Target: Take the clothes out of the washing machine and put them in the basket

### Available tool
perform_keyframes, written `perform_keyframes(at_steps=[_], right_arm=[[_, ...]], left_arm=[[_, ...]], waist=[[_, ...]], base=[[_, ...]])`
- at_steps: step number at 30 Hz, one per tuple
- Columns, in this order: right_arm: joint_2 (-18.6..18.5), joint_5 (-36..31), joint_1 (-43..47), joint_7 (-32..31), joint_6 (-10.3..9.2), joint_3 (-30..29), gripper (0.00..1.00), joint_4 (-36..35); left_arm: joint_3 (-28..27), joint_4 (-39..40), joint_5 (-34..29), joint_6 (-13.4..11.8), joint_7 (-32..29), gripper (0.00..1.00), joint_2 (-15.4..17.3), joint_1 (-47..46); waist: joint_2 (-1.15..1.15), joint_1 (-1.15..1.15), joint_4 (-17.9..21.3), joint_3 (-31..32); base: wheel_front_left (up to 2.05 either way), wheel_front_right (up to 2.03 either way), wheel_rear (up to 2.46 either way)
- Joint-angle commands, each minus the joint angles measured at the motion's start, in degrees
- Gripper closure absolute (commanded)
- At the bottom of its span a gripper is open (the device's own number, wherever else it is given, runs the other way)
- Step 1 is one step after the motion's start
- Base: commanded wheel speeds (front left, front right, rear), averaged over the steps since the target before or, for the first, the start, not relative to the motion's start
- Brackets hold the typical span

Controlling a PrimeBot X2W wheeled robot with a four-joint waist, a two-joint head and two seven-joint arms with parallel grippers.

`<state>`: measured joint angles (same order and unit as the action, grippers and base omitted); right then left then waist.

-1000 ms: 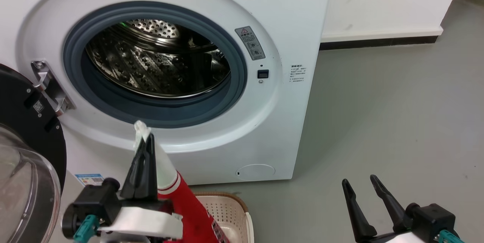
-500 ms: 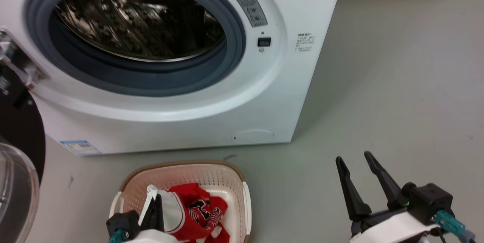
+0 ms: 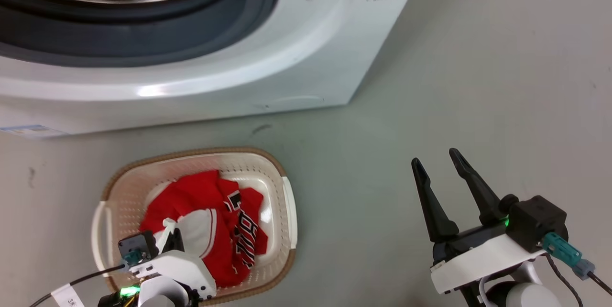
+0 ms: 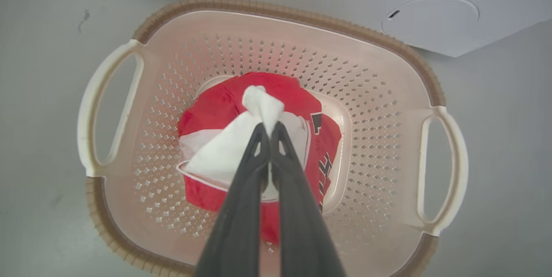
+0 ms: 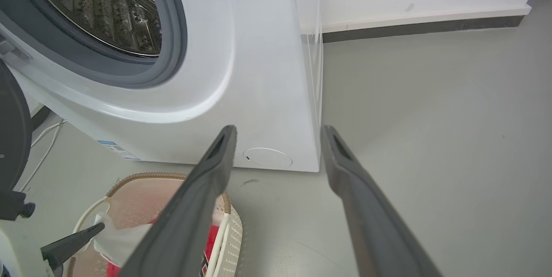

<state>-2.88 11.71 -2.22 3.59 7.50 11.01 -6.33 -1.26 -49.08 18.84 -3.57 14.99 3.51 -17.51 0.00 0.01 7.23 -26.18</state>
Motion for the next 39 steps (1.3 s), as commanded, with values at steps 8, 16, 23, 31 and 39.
perform_keyframes(at_steps=[8, 16, 23, 31, 39], right_arm=[[0.02, 0.36, -3.82, 1.74, -0.02, 0.99, 0.00, 1.93], [0.00, -0.24, -2.32, 2.24, -0.02, -0.05, 0.00, 5.47], [-0.01, -0.64, 1.85, 1.12, -0.02, -2.20, 0.00, 5.75], [0.00, -1.11, 6.96, -0.56, -0.02, -4.95, 0.00, 4.29], [0.00, -2.22, 10.58, -1.64, -0.02, -8.38, 0.00, 1.49]], left_arm=[[-3.13, -8.87, -1.08, -0.50, 0.21, 0.98, 0.11, -4.70], [-3.90, -11.98, -0.99, 1.70, 0.21, 0.00, -0.43, -1.17], [0.39, -6.04, -0.50, 5.68, 0.21, 0.00, -0.68, 5.13], [8.20, 6.63, 2.37, 5.41, 0.22, 0.00, -0.65, 10.67], [11.44, 23.86, 1.32, 2.43, 0.22, 0.00, -0.63, 13.83]], waist=[[0.00, -0.01, 3.48, -8.01], [0.00, -0.01, 1.37, 1.93], [0.00, -0.01, -1.12, 15.05], [0.00, -0.01, -3.46, 22.56], [0.00, -0.01, -4.94, 26.37]], base=[[0.00, 0.00, 0.00], [0.00, 0.00, 0.00], [0.00, 0.00, 0.00], [0.00, 0.00, 0.00], [0.00, 0.00, 0.00]])
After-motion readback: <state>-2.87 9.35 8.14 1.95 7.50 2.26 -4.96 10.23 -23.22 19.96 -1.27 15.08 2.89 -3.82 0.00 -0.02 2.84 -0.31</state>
